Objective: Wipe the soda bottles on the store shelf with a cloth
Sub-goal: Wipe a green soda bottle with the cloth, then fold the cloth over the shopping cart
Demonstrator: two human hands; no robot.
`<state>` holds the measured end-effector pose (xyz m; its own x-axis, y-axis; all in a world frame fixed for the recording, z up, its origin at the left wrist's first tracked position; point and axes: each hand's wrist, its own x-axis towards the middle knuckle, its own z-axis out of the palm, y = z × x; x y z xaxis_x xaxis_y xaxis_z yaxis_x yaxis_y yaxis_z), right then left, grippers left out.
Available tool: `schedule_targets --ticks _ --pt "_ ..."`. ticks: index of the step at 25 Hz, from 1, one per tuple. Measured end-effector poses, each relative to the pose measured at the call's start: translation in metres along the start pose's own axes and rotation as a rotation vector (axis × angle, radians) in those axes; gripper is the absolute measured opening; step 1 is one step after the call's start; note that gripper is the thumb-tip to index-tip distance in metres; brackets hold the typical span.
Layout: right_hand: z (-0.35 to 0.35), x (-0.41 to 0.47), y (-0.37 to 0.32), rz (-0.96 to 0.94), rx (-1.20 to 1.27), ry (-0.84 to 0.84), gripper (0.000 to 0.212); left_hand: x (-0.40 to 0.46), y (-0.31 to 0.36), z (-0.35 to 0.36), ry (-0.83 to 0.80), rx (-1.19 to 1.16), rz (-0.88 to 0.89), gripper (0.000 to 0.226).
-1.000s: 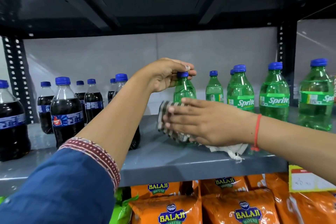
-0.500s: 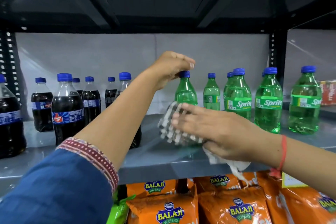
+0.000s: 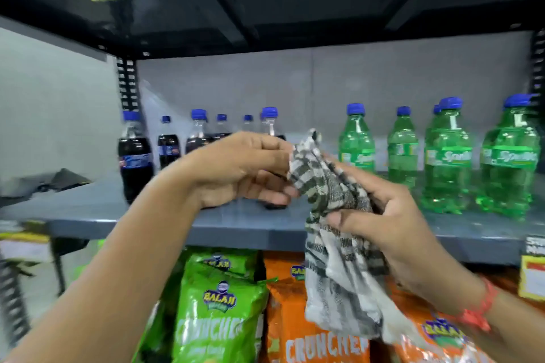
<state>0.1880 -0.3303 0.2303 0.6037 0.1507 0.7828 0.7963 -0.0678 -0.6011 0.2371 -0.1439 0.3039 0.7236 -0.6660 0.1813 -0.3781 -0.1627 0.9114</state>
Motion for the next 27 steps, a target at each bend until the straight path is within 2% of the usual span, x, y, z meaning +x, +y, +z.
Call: schedule_targets --ticks 3,5,8,10,11,15,18,22,27 --pt "0.017 -0.009 0.011 0.111 0.152 -0.244 0.062 -0.031 -0.013 0.018 0.282 -0.047 -0.058 0.017" --pt "0.029 -0.02 0.017 0.21 0.326 -0.389 0.059 -0.053 -0.022 0.035 0.451 -0.039 -0.116 0.017" --pt "0.053 -0.042 0.026 0.322 0.455 -0.358 0.043 -0.082 -0.037 0.064 0.624 0.041 -0.227 0.025" --pt "0.073 -0.056 0.026 0.348 0.498 -0.286 0.023 -0.102 -0.042 0.081 0.716 0.137 -0.307 0.029" --pt "0.082 -0.062 0.025 0.375 0.504 -0.274 0.015 -0.113 -0.045 0.087 0.756 0.196 -0.342 0.031" --pt "0.113 -0.077 0.019 0.507 0.477 -0.302 0.018 -0.155 -0.054 0.106 0.817 0.327 -0.407 0.048" --pt "0.127 -0.083 0.014 0.547 0.493 -0.366 0.019 -0.189 -0.062 0.112 0.866 0.227 -0.437 0.052" --pt "0.147 -0.094 0.009 0.597 0.465 -0.508 0.024 -0.216 -0.074 0.119 0.969 0.082 -0.46 0.049" --pt "0.159 -0.112 -0.003 0.591 0.545 -0.709 0.014 -0.222 -0.084 0.126 1.087 0.279 -0.478 0.049"
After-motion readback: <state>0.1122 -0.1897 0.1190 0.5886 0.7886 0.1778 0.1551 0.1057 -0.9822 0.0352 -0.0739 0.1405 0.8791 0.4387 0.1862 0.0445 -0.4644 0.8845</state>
